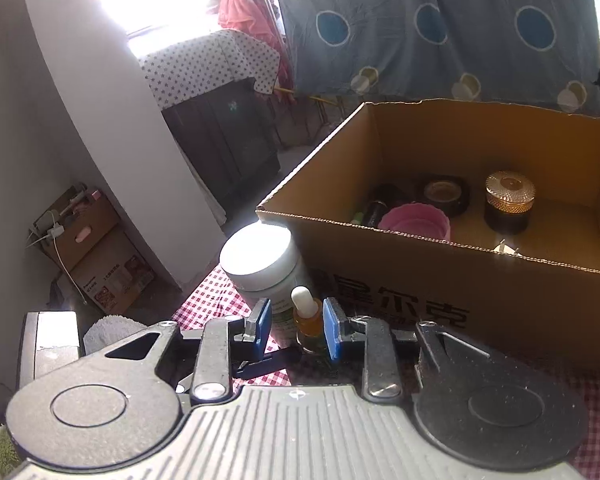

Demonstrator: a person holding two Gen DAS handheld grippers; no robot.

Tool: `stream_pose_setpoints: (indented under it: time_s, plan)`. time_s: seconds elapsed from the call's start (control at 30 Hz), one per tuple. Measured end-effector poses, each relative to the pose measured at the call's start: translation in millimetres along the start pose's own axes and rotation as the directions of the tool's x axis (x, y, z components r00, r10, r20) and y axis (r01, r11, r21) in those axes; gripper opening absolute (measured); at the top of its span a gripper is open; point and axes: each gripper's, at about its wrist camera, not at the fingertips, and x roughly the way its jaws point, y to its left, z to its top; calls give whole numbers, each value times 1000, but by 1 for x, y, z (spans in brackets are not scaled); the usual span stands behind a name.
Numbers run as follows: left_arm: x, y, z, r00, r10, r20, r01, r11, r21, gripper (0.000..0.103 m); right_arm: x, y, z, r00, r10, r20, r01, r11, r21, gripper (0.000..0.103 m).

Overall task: Organize rigid objects
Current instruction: 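Move the right gripper down to the green dropper bottle, then close the right gripper around the orange-capped dropper bottle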

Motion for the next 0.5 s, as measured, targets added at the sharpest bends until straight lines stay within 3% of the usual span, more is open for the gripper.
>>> stream_pose_setpoints:
  time_s: [0.2, 0.5]
  plan:
    - [4, -3, 5, 1000, -20, 5, 20, 1000, 15, 55, 0, -7, 0, 1000, -1, -17, 1, 1000, 4, 21]
    - [1, -25, 3, 992, -123, 4, 122, 990, 72, 55, -24, -29, -12, 999, -41, -33, 43, 995, 85, 21]
